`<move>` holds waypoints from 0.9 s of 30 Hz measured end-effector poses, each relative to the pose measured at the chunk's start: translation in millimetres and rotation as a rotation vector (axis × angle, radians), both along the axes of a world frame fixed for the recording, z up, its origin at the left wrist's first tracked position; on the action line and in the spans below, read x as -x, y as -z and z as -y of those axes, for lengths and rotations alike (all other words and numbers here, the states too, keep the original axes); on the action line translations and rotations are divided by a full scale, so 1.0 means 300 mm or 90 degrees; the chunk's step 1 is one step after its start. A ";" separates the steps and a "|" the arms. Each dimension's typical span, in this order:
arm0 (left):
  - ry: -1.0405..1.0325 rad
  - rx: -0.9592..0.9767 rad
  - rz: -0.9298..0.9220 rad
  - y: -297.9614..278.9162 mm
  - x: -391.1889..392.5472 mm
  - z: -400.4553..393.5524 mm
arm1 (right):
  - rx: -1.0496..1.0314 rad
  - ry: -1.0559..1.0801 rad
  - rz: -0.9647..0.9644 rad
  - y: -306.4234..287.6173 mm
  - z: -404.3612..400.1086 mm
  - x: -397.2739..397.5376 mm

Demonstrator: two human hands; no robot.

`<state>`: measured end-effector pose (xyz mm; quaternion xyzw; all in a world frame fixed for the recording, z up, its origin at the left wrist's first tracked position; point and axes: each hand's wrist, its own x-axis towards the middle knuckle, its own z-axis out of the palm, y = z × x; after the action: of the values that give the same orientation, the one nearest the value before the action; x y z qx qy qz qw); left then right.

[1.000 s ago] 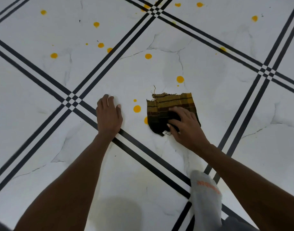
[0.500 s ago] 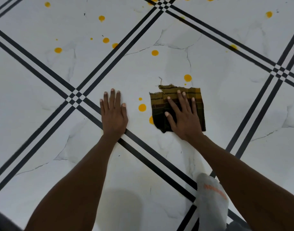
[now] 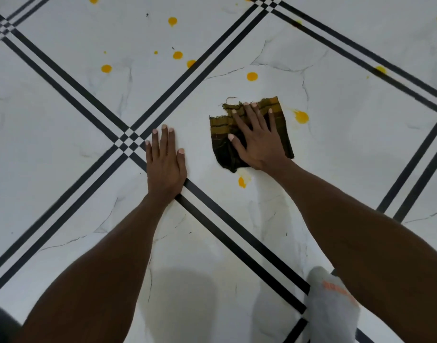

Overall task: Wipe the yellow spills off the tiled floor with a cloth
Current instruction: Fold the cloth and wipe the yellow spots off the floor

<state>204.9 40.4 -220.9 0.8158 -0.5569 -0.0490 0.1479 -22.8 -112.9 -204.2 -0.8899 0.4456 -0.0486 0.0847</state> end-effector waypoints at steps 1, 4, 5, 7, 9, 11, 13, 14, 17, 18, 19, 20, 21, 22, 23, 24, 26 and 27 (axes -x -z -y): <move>0.001 -0.006 0.011 0.006 0.002 -0.001 | 0.004 0.008 0.007 -0.001 -0.016 -0.027; -0.007 -0.014 0.019 0.005 0.006 -0.001 | 0.003 -0.109 0.003 -0.020 -0.153 -0.072; -0.005 -0.018 0.016 0.003 0.009 -0.002 | 0.010 -0.174 -0.011 -0.026 -0.214 -0.036; -0.001 -0.024 0.012 0.001 0.010 -0.003 | 0.002 -0.276 -0.026 -0.029 -0.284 0.093; -0.003 -0.022 0.012 -0.004 0.010 -0.002 | 0.020 -0.275 -0.027 -0.023 -0.207 0.170; 0.001 -0.020 0.004 -0.003 0.009 -0.001 | 0.035 -0.120 -0.022 -0.027 -0.087 0.116; 0.003 -0.019 0.000 0.001 0.012 -0.002 | 0.019 0.007 0.005 -0.037 -0.050 -0.019; 0.003 -0.018 -0.003 0.003 0.010 0.002 | 0.007 -0.008 0.015 -0.037 -0.085 -0.080; 0.000 -0.020 -0.016 -0.005 0.009 -0.004 | -0.020 -0.255 -0.018 -0.040 -0.324 -0.032; 0.001 -0.022 -0.018 -0.009 0.006 -0.007 | -0.027 -0.312 -0.026 -0.047 -0.367 0.048; 0.003 -0.023 -0.020 -0.012 0.006 -0.009 | -0.026 -0.345 -0.018 -0.053 -0.355 0.122; 0.006 -0.022 -0.024 -0.013 0.006 -0.008 | -0.008 -0.339 -0.022 -0.047 -0.305 0.169; 0.007 -0.022 -0.026 -0.011 0.006 -0.008 | 0.004 -0.294 -0.033 -0.039 -0.237 0.187; 0.005 -0.023 -0.026 -0.008 0.006 -0.008 | 0.017 -0.220 -0.033 -0.036 -0.153 0.170; 0.005 -0.024 -0.025 -0.007 0.006 -0.008 | 0.022 -0.124 -0.019 -0.037 -0.078 0.122; 0.005 -0.023 -0.024 -0.004 0.005 -0.006 | 0.017 -0.050 -0.006 -0.043 -0.041 0.053; 0.002 -0.022 -0.020 0.000 0.007 -0.002 | -0.004 -0.049 0.001 -0.045 -0.101 -0.063; -0.002 -0.021 -0.020 0.000 0.009 -0.005 | -0.015 -0.135 -0.018 -0.046 -0.178 -0.066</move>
<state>202.2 41.9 -221.0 0.8182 -0.5523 -0.0705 0.1434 -3.1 -59.6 -190.5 -0.9315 0.3509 -0.0214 0.0934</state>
